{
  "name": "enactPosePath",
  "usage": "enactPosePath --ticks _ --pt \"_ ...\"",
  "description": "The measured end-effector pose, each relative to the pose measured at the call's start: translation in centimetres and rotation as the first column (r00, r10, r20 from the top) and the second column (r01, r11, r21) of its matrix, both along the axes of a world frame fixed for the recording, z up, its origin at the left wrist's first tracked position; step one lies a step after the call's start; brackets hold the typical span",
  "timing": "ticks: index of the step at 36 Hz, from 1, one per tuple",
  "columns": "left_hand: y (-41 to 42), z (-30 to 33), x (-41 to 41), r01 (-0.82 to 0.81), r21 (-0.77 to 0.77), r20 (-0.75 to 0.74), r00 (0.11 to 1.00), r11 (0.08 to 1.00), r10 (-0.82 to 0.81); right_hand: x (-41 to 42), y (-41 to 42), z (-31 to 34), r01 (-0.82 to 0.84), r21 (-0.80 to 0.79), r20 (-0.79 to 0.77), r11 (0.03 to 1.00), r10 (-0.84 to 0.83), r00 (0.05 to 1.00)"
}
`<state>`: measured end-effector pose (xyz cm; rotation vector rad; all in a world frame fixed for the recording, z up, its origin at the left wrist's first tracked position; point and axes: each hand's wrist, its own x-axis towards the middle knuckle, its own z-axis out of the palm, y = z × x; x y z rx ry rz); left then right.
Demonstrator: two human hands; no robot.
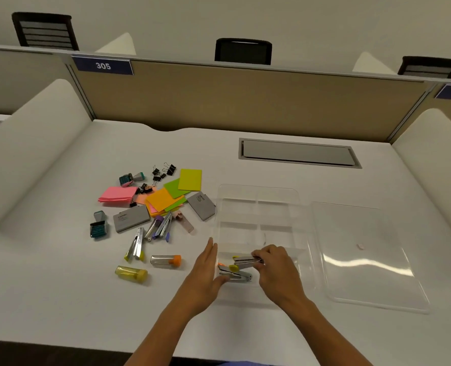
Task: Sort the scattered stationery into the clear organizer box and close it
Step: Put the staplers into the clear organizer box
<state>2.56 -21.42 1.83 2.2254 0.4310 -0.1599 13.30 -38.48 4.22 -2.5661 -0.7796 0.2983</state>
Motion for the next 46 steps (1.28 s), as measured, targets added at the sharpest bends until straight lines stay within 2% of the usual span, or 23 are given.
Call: enactPosePath --ticks 5,8,12,18,28,34,41,46 --pt "-0.5 -0.2 -0.4 -0.075 -0.104 -0.023 0.997 0.992 0.073 -0.5 1.5 -0.9 -0.014 -0.104 0.115 0.994 0.026 0.993" --pt "-0.4 -0.4 -0.6 -0.087 -0.116 -0.025 0.996 0.989 0.085 -0.8 2.1 -1.4 -0.037 -0.169 0.152 0.985 0.063 0.986" --pt "-0.3 -0.3 -0.5 -0.091 -0.104 -0.033 0.996 0.990 0.088 -1.0 2.4 -2.0 -0.060 -0.182 0.230 0.982 0.102 0.968" --pt "-0.3 -0.7 -0.5 -0.102 -0.105 -0.036 0.994 0.989 0.099 -0.8 3.0 -1.5 -0.099 -0.278 0.180 0.955 0.153 0.972" --pt "0.2 -1.0 -1.0 -0.112 -0.121 0.017 0.993 0.986 0.115 -1.2 4.6 -1.1 -0.124 -0.203 0.060 0.971 0.138 0.989" --pt "1.1 -0.2 -2.3 -0.239 -0.150 0.105 0.961 0.959 0.256 -1.8 5.7 0.2 -0.096 -0.021 0.009 0.995 0.097 0.995" --pt "4.5 0.3 -4.3 -0.391 -0.107 0.195 0.893 0.914 0.405 -2.2 7.7 1.1 -0.168 0.076 0.005 0.983 0.168 0.986" --pt "7.1 0.2 -5.7 -0.524 -0.123 0.227 0.812 0.843 0.538 -2.6 9.3 1.0 -0.234 0.094 0.007 0.968 0.234 0.972"
